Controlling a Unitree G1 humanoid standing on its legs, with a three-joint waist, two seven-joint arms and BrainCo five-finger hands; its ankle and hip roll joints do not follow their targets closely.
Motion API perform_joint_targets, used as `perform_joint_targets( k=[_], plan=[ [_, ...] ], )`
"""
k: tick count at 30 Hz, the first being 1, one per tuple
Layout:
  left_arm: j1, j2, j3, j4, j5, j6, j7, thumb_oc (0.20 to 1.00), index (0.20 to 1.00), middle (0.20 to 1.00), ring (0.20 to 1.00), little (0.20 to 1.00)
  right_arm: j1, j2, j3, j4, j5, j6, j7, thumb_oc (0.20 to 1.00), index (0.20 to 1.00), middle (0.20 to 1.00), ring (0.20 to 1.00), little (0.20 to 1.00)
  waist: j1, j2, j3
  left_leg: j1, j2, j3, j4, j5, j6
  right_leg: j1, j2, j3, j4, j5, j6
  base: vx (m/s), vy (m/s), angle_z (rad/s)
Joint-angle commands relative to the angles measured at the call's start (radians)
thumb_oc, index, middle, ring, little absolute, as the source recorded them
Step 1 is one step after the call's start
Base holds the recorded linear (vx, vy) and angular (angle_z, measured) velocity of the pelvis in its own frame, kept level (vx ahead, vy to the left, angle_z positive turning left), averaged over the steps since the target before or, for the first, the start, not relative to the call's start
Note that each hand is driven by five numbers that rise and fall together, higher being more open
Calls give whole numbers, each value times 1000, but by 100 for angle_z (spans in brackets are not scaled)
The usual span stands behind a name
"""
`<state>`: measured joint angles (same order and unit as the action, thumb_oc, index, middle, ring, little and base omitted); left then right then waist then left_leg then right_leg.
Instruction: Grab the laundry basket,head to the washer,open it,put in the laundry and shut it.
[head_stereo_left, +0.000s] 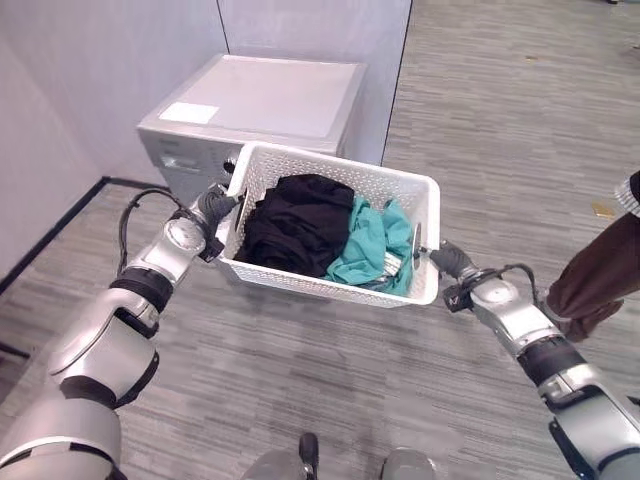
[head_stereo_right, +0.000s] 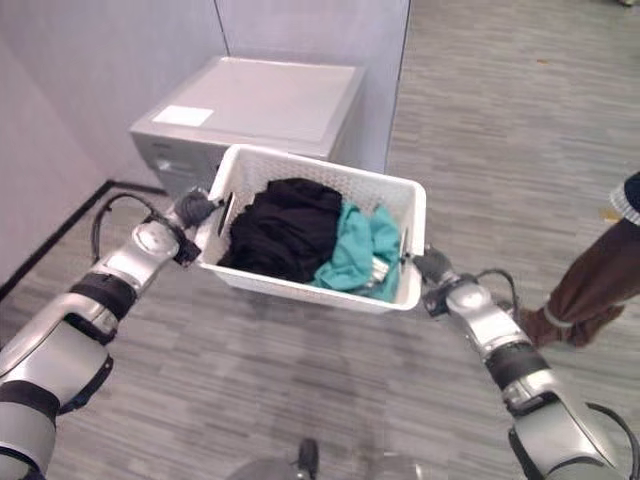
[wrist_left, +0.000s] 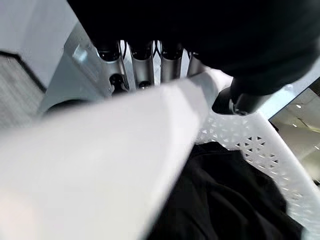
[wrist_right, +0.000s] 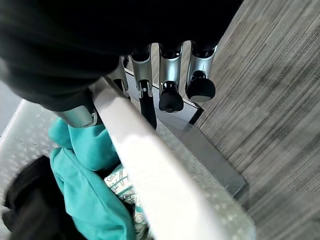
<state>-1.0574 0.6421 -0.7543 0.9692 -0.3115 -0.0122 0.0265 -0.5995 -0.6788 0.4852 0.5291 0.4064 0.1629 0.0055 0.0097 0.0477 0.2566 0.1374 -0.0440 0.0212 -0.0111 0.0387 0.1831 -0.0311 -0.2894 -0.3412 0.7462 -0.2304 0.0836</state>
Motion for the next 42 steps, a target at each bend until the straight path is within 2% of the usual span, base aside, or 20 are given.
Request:
perform_joint_targets(
  k=[1, 4, 8, 10, 13, 16, 20, 22, 24, 25, 29, 30, 32, 33, 34, 35, 38, 39, 40, 42],
  plan=[
    [-109, 15, 49, 39, -36, -54, 68, 200, 200, 200, 200, 200, -213, -5, 16, -14, 37, -130, 25, 200, 200, 200, 200, 200, 26, -12, -116, -53, 82, 152, 25, -65, -180, 12, 24, 34, -328, 188, 60, 96, -21, 27],
    [-126, 15, 57, 20, -49, -65, 74, 200, 200, 200, 200, 200, -235, -12, 20, -31, 49, -138, 15, 200, 200, 200, 200, 200, 15, -12, -111, -48, 81, 141, 24, -74, -189, -23, 42, 48, -438, 208, 67, 121, -50, 12],
    [-148, 8, 88, -35, -63, -87, 97, 200, 200, 200, 200, 200, -251, -58, 3, -123, 71, -149, 3, 200, 200, 200, 200, 200, -18, -26, -89, -27, 60, 112, 30, -99, -199, -72, 73, 192, -607, 279, 98, 131, -74, 34],
    [-159, -4, 89, -49, -54, -96, 106, 200, 200, 200, 200, 200, -271, -80, -2, -147, 74, -156, -2, 200, 200, 200, 200, 200, -28, -29, -87, -19, 56, 99, 38, -110, -204, -82, 73, 231, -639, 308, 109, 130, -95, 36],
    [-188, -22, 64, -49, -35, -101, 112, 200, 200, 200, 200, 200, -325, -112, 7, -128, 70, -156, -15, 200, 200, 200, 200, 200, -24, -40, -109, -1, 58, 88, 49, -129, -215, -38, 68, 200, -667, 315, 103, 169, -186, 35],
    [-209, -38, 48, -21, -60, -106, 112, 200, 200, 200, 200, 200, -390, -149, 45, -79, 84, -152, -18, 200, 200, 200, 200, 200, -35, -50, -122, -3, 71, 59, 80, -135, -240, 11, 107, 220, -685, 289, 83, 116, -185, 23],
    [-222, -59, 54, 7, -155, -112, 109, 200, 200, 200, 200, 200, -498, -153, 123, 24, 109, -150, -16, 200, 200, 200, 200, 200, -35, -59, -121, -30, 104, 47, 176, -140, -273, 52, 127, 186, -694, 259, 57, 45, -158, 25],
    [-256, -71, 52, -2, -186, -116, 120, 200, 200, 200, 200, 200, -591, -130, 186, 94, 129, -154, -18, 200, 200, 200, 200, 200, -25, -68, -107, -77, 133, 23, 304, -97, -296, 93, 159, 174, -709, 235, 22, 15, -242, 27],
    [-263, -73, 48, -3, -190, -117, 122, 200, 200, 200, 200, 200, -610, -116, 199, 108, 136, -156, -18, 200, 200, 200, 200, 200, -21, -69, -105, -80, 140, 19, 324, -89, -298, 103, 168, 172, -709, 225, 14, 8, -169, 50],
    [-277, -67, 36, -13, -193, -117, 118, 200, 200, 200, 200, 200, -645, -95, 230, 128, 144, -153, -10, 200, 200, 200, 200, 200, -15, -67, -98, -90, 159, 10, 367, -68, -301, 117, 184, 169, -698, 206, -3, 6, -163, 45],
    [-294, -63, 27, -5, -187, -109, 113, 200, 200, 200, 200, 200, -656, -74, 246, 141, 141, -148, -2, 200, 200, 200, 200, 200, -12, -57, -104, -76, 185, 4, 380, -62, -300, 153, 215, 167, -703, 180, -22, 59, -156, 8],
    [-301, -58, 18, 11, -184, -106, 110, 200, 200, 200, 200, 200, -668, -61, 255, 174, 139, -149, -2, 200, 200, 200, 200, 200, -9, -49, -111, -72, 199, -3, 392, -46, -301, 173, 229, 161, -710, 164, -32, 57, -114, 17],
    [-319, -48, 5, 34, -178, -95, 105, 200, 200, 200, 200, 200, -699, -53, 266, 218, 139, -145, -1, 200, 200, 200, 200, 200, -4, -48, -104, -109, 195, -32, 488, 8, -305, 188, 234, 165, -710, 160, -47, 40, -110, 10],
    [-321, -48, 5, 35, -179, -95, 105, 200, 200, 200, 200, 200, -701, -53, 267, 220, 140, -146, 0, 200, 200, 200, 200, 200, -6, -47, -104, -113, 195, -35, 493, 7, -305, 187, 235, 163, -709, 160, -47, 12, -93, 3],
    [-342, -37, -10, 72, -180, -91, 99, 200, 200, 200, 200, 200, -736, -40, 287, 293, 142, -138, 2, 200, 200, 200, 200, 200, 1, -53, -94, -158, 181, -54, 586, 41, -304, 198, 235, 167, -716, 161, -55, 23, -91, -3],
    [-369, -33, -27, 125, -188, -85, 91, 200, 200, 200, 200, 200, -780, -17, 315, 389, 140, -124, 10, 200, 200, 200, 200, 200, 1, -54, -89, -190, 204, -39, 603, 59, -298, 207, 237, 163, -725, 159, -59, 27, -91, -4],
    [-394, -36, -40, 148, -189, -83, 89, 200, 200, 200, 200, 200, -811, -1, 336, 431, 135, -119, 13, 200, 200, 200, 200, 200, 3, -54, -86, -192, 213, -30, 566, 57, -298, 210, 236, 164, -731, 157, -55, 36, 6, -12],
    [-418, -38, -52, 167, -187, -81, 87, 200, 200, 200, 200, 200, -830, 17, 351, 463, 126, -112, 19, 200, 200, 200, 200, 200, 5, -55, -87, -193, 226, -23, 511, 49, -299, 210, 232, 163, -739, 155, -47, 95, 91, -4],
    [-445, -42, -67, 200, -189, -76, 86, 200, 200, 200, 200, 200, -843, 52, 359, 506, 112, -103, 24, 200, 200, 200, 200, 200, 12, -57, -93, -198, 261, -11, 345, 30, -301, 208, 226, 163, -744, 148, -31, 147, 129, 12],
    [-466, -37, -82, 222, -185, -74, 89, 200, 200, 200, 200, 200, -848, 84, 361, 528, 98, -107, 17, 200, 200, 200, 200, 200, 27, -55, -96, -206, 280, -28, 184, 50, -304, 212, 226, 171, -742, 136, -21, 167, 125, 25]
  ],
)
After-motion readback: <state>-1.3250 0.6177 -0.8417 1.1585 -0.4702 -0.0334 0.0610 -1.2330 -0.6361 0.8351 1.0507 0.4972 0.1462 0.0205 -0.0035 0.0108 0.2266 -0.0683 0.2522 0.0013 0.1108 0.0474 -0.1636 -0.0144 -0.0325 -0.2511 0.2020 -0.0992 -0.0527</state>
